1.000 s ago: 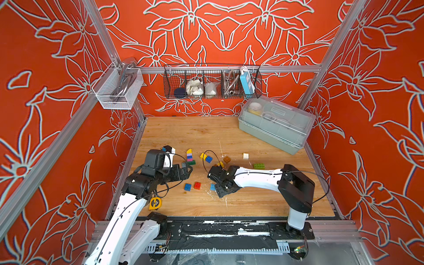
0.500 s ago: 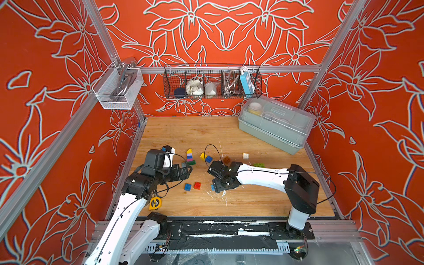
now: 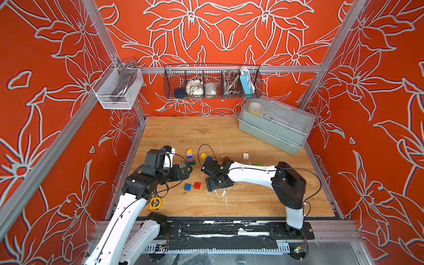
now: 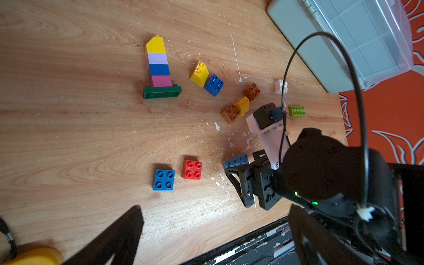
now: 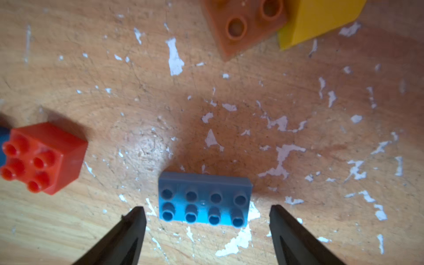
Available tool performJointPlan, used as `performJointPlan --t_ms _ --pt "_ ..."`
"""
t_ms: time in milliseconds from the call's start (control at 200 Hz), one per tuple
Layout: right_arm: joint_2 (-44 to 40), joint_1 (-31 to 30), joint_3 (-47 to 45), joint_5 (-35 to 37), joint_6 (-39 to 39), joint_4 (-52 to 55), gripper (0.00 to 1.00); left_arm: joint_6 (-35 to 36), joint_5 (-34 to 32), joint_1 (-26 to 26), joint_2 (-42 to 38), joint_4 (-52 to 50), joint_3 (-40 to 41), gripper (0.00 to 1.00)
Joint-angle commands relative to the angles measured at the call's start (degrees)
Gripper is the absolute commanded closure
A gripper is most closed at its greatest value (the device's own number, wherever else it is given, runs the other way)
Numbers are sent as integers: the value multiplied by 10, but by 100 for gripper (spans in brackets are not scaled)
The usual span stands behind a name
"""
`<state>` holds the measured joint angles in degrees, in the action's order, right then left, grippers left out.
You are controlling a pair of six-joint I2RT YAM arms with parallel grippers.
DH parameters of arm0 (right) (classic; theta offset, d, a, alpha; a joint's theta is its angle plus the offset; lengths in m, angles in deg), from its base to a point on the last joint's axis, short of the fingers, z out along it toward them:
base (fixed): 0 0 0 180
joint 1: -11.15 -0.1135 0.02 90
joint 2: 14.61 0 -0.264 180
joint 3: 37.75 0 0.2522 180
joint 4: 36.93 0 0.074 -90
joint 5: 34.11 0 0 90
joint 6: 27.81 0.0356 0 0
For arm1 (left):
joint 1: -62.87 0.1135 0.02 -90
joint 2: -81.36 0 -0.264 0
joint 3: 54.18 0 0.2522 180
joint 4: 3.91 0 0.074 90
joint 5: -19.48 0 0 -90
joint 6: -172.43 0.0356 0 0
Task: Assemble the number 1 with lego
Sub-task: Move the lego brick at the center of the board.
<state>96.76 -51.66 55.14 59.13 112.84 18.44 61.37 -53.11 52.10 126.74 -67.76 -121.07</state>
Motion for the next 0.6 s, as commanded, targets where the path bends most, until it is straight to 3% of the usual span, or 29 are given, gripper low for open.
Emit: performJointPlan --t_ms 0,170,490,596 --pt "15 -5 9 20 33 26 11 -1 8 0 -3 -2 0 1" --pt "19 -5 -5 7 50 5 12 -1 9 0 -3 -2 1 1" --pt "36 -3 -4 12 60 -2 29 -1 7 0 -2 -2 1 1" --pt "36 0 -3 20 66 2 30 -1 7 0 -1 -2 1 1"
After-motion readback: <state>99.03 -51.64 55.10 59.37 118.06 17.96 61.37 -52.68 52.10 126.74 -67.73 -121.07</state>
